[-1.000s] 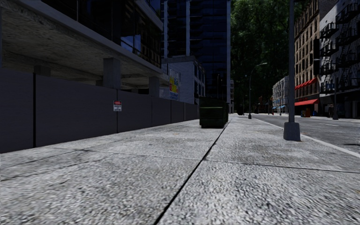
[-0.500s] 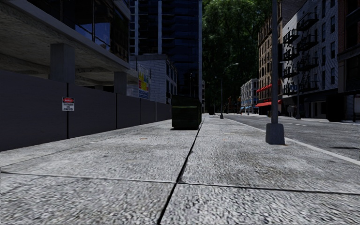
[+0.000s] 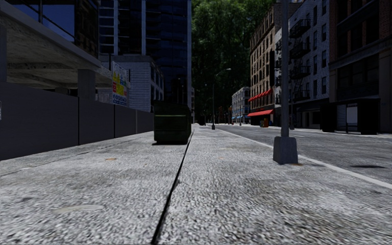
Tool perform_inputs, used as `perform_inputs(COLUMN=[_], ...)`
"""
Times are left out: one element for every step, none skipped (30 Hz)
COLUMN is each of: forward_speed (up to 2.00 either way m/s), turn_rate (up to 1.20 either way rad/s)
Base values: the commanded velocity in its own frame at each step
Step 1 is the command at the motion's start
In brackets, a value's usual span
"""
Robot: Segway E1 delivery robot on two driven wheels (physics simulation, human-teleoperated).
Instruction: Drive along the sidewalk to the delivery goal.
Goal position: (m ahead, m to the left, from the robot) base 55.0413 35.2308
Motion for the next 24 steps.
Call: perform_inputs(forward_speed=[2.0,2.0,2.0,2.0,2.0,2.0,2.0,2.0,2.0,2.0,2.0,2.0,2.0,2.0,2.0,2.0,2.0,2.0,2.0,2.0,2.0,2.0,2.0,2.0], turn_rate=[0.0,0.0,0.0,0.0,0.0,0.0,0.0,0.0,0.0,0.0,0.0,0.0,0.0,0.0,0.0,0.0,0.0,0.0,0.0,0.0,-0.01,-0.01,-0.09,-0.17])
